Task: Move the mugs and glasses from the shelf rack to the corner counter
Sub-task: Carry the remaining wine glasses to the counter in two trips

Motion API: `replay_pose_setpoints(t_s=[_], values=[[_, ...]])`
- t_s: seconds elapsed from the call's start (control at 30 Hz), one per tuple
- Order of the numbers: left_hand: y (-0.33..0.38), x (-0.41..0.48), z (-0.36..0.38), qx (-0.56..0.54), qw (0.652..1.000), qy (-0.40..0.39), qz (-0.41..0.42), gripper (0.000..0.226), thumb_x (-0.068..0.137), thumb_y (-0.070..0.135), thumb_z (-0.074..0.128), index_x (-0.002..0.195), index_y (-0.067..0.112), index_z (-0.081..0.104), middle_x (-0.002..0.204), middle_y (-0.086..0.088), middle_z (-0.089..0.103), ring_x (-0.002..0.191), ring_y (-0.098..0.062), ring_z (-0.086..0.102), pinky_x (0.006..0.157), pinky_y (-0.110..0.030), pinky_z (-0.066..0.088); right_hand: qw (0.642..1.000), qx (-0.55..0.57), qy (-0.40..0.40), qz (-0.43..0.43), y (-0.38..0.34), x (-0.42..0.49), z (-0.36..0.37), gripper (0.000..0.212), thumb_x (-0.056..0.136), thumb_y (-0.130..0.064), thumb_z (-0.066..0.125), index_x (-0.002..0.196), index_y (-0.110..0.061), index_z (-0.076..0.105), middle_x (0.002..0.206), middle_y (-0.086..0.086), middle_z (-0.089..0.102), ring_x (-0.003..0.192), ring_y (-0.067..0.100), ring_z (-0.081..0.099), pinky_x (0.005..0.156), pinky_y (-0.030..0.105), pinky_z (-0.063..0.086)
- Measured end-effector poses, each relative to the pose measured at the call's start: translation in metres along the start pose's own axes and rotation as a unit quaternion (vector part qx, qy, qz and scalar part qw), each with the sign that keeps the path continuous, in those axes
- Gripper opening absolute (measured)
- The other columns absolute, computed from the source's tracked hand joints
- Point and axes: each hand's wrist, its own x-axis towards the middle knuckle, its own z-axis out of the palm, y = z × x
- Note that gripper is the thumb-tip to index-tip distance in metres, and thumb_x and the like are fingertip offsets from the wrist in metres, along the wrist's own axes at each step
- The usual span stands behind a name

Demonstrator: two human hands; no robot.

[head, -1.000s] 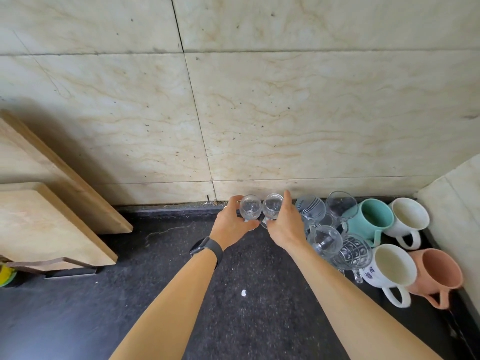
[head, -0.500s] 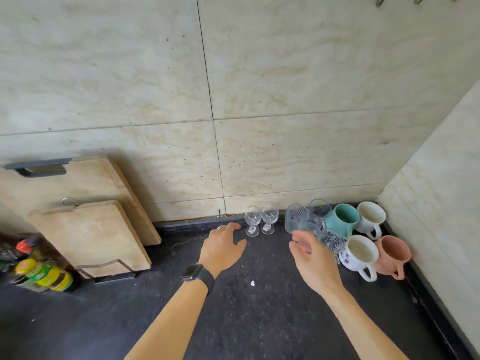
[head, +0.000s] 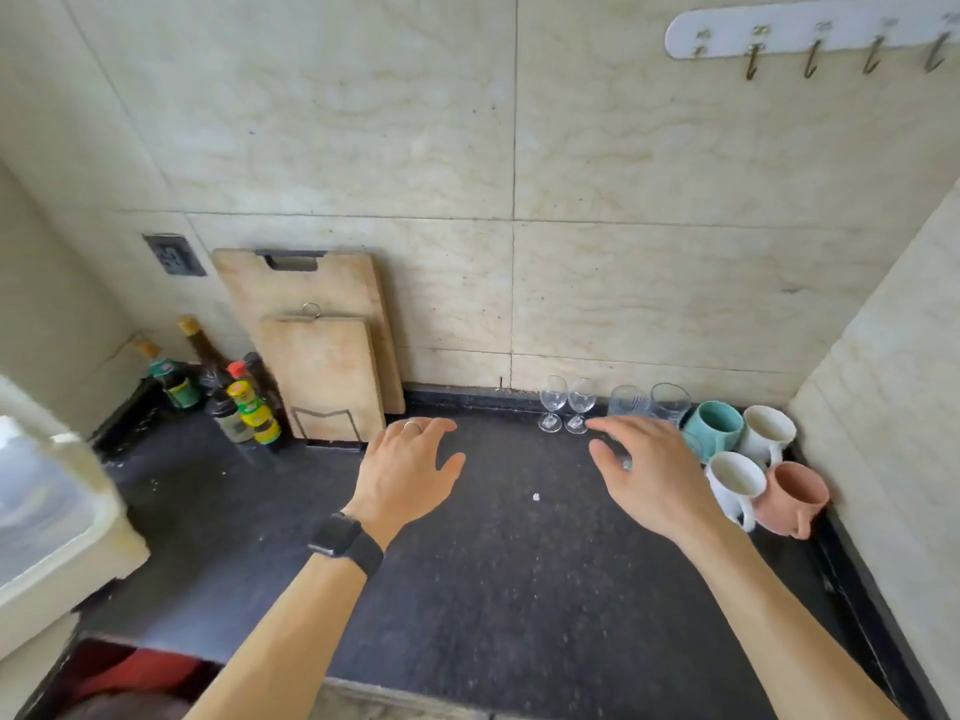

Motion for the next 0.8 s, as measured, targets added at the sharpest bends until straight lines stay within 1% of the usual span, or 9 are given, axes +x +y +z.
replay_pose_setpoints(t_s=[0.07, 0.13, 0.23, 0.3, 0.43, 0.53, 0.63, 0.7, 0.8], values=[[-0.012, -0.038, -0.017, 0.011, 0.999, 0.029, -0.042, 0.048, 0.096, 0.050, 0.049, 0.140, 0.031, 0.049, 0.134, 0.004, 0.061, 0.124, -0.022, 0.053, 0.103, -0.038, 0.041, 0.999, 0.011, -0.025, -0.039, -0.020, -0.007, -0.001, 0.035, 0.100, -0.037, 0.050, 0.131, -0.030, 0.063, 0.133, -0.012, 0.063, 0.127, 0.020, 0.048, 0.110, 0.033, 0.031], [-0.026, -0.082, -0.029, 0.021, 0.993, 0.052, -0.101, 0.047, 0.096, 0.050, 0.049, 0.138, 0.032, 0.051, 0.134, 0.005, 0.061, 0.126, -0.023, 0.052, 0.104, -0.038, 0.040, 0.995, 0.027, -0.054, -0.085, -0.045, -0.017, 0.004, 0.036, 0.100, -0.037, 0.049, 0.134, -0.031, 0.060, 0.136, -0.012, 0.060, 0.130, 0.019, 0.044, 0.111, 0.030, 0.028], [-0.047, -0.164, -0.038, 0.032, 0.977, 0.077, -0.194, 0.046, 0.095, 0.050, 0.050, 0.138, 0.033, 0.051, 0.139, 0.007, 0.057, 0.131, -0.022, 0.049, 0.108, -0.039, 0.038, 0.978, 0.040, -0.090, -0.183, -0.086, -0.038, 0.022, 0.038, 0.100, -0.038, 0.049, 0.136, -0.032, 0.058, 0.137, -0.013, 0.059, 0.132, 0.017, 0.042, 0.112, 0.028, 0.028], [-0.057, -0.228, -0.040, 0.044, 0.961, 0.093, -0.258, 0.046, 0.094, 0.050, 0.051, 0.137, 0.034, 0.052, 0.138, 0.007, 0.058, 0.129, -0.022, 0.051, 0.108, -0.038, 0.038, 0.961, 0.039, -0.120, -0.245, -0.119, -0.054, 0.038, 0.038, 0.100, -0.038, 0.049, 0.137, -0.033, 0.057, 0.138, -0.013, 0.058, 0.132, 0.019, 0.043, 0.112, 0.030, 0.029], [-0.066, -0.373, -0.057, 0.069, 0.921, 0.096, -0.372, 0.045, 0.091, 0.051, 0.051, 0.133, 0.035, 0.055, 0.133, 0.008, 0.061, 0.125, -0.020, 0.054, 0.105, -0.038, 0.041, 0.913, 0.055, -0.167, -0.369, -0.210, -0.110, 0.064, 0.039, 0.099, -0.040, 0.048, 0.137, -0.035, 0.056, 0.139, -0.011, 0.059, 0.132, 0.018, 0.046, 0.114, 0.032, 0.030], [-0.066, -0.474, -0.076, 0.081, 0.876, 0.112, -0.462, 0.045, 0.093, 0.052, 0.048, 0.134, 0.036, 0.052, 0.133, 0.008, 0.061, 0.126, -0.020, 0.053, 0.105, -0.038, 0.040, 0.863, 0.078, -0.196, -0.458, -0.287, -0.175, 0.074, 0.040, 0.098, -0.039, 0.050, 0.136, -0.034, 0.058, 0.137, -0.010, 0.061, 0.132, 0.019, 0.047, 0.112, 0.034, 0.034], [-0.055, -0.566, -0.095, 0.099, 0.832, 0.133, -0.529, 0.045, 0.094, 0.052, 0.048, 0.135, 0.035, 0.052, 0.136, 0.005, 0.059, 0.127, -0.022, 0.051, 0.105, -0.038, 0.039, 0.817, 0.093, -0.219, -0.525, -0.355, -0.253, 0.073, 0.040, 0.097, -0.042, 0.050, 0.136, -0.036, 0.058, 0.136, -0.012, 0.061, 0.130, 0.022, 0.046, 0.110, 0.039, 0.040], [-0.048, -0.606, -0.107, 0.112, 0.815, 0.145, -0.550, 0.046, 0.093, 0.053, 0.049, 0.135, 0.036, 0.053, 0.138, 0.004, 0.058, 0.129, -0.021, 0.050, 0.107, -0.039, 0.038, 0.792, 0.094, -0.226, -0.559, -0.384, -0.291, 0.069, 0.041, 0.096, -0.042, 0.050, 0.136, -0.035, 0.058, 0.135, -0.011, 0.061, 0.130, 0.022, 0.046, 0.110, 0.038, 0.039], [-0.031, -0.702, -0.131, 0.136, 0.769, 0.164, -0.603, 0.047, 0.093, 0.052, 0.050, 0.137, 0.036, 0.052, 0.143, 0.001, 0.054, 0.132, -0.022, 0.046, 0.110, -0.041, 0.035, 0.740, 0.099, -0.231, -0.624, -0.441, -0.382, 0.055, 0.043, 0.096, -0.042, 0.051, 0.138, -0.035, 0.057, 0.138, -0.011, 0.060, 0.132, 0.022, 0.044, 0.112, 0.037, 0.038]])
